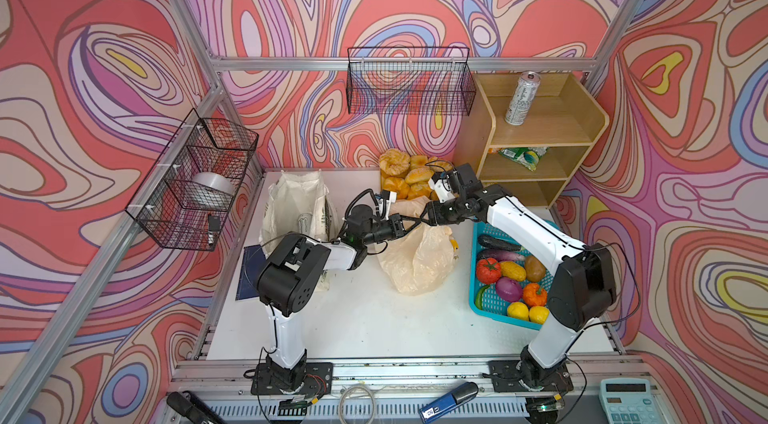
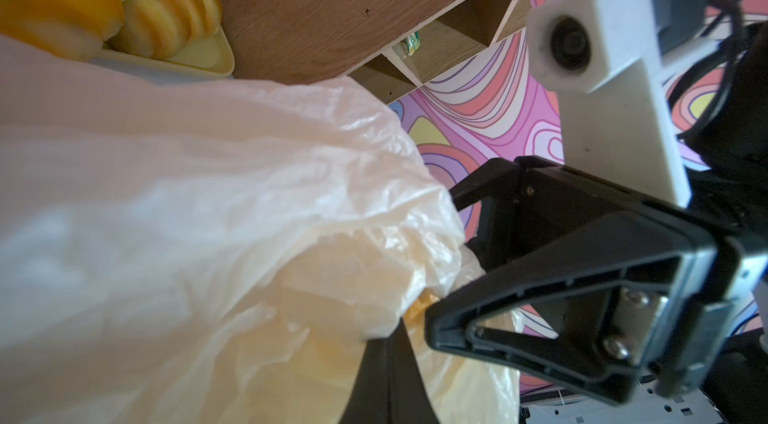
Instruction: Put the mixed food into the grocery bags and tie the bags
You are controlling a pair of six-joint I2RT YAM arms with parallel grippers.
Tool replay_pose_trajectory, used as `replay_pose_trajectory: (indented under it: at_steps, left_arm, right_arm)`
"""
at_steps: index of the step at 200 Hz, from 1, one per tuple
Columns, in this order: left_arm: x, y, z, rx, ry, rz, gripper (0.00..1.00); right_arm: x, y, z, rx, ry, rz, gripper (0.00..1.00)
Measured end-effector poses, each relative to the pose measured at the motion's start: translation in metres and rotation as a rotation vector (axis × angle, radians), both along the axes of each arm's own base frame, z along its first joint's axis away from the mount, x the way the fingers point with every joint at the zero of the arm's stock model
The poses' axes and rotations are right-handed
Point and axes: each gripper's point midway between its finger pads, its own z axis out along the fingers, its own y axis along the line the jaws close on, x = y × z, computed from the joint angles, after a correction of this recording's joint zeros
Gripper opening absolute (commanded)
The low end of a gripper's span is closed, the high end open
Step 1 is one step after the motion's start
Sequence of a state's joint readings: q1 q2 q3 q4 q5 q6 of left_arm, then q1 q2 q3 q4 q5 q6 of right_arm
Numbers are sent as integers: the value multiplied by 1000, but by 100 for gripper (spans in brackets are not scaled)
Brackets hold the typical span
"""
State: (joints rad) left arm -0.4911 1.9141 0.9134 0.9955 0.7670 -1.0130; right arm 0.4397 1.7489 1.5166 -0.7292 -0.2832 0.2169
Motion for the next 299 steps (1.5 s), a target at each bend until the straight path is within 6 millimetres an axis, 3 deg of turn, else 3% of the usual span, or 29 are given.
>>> replay_pose_trajectory:
  at_steps: [19,75,97,117,158,239,275,299]
  left_arm:
    - [0,0,0,0,0,0,3]
    - [2,18,-20,24,42,50,0]
    - [8,33,-32,37,67,105,0]
    - [12,35,-29,31,66,122,0]
    - [19,19,-19,12,40,100,0]
    - [17,-39,-1,-36,-14,7,0]
    - [20,-45,7,-63,-21,3,1]
    - [25,-35,8,-73,-22,27,3]
  right_arm:
    - [-1,5,-3,21,11,13,0]
    - [0,7,-17,172,81,32,0]
    - [1,-1,-12,276,97,36,0]
    - [-2,-3,3,369,91,71,0]
    - [-20,20,43,547,58,237,0]
    - [-46,37,66,788,111,402,0]
    - [-50,39,72,859,120,431,0]
    - [-52,39,76,903,121,444,0]
